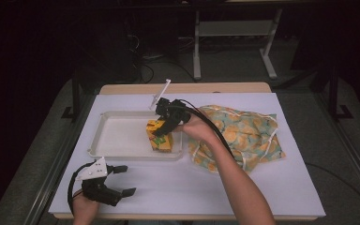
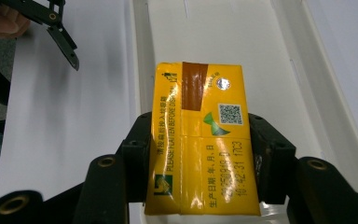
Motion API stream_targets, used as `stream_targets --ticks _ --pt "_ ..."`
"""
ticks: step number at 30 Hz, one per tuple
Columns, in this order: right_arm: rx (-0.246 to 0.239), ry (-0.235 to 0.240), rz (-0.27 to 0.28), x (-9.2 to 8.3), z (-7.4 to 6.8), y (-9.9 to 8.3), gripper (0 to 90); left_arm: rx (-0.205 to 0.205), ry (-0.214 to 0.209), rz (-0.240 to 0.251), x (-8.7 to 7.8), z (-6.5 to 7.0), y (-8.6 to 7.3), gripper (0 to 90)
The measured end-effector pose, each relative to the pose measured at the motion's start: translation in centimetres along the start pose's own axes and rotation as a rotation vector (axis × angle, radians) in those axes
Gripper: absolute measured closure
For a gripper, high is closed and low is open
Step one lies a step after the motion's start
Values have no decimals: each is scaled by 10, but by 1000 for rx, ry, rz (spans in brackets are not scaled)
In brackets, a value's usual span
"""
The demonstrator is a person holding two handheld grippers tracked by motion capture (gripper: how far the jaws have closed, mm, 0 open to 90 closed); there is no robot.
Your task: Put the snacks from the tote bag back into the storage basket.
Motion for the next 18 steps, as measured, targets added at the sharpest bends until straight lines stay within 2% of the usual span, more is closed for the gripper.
stream_targets --ticks 18 --pt "6 11 -21 14 1 -2 489 -8 -2 7 0 0 1 132"
Point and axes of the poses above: each handheld gripper's, and its own axes: x roughly forward along the jaws, y roughly out of its top, z roughly to its right, the point moved 9 cm from there along x, roughly forward along the jaws, and after that the axes turned 6 degrees about x, right-handed, at the moved point
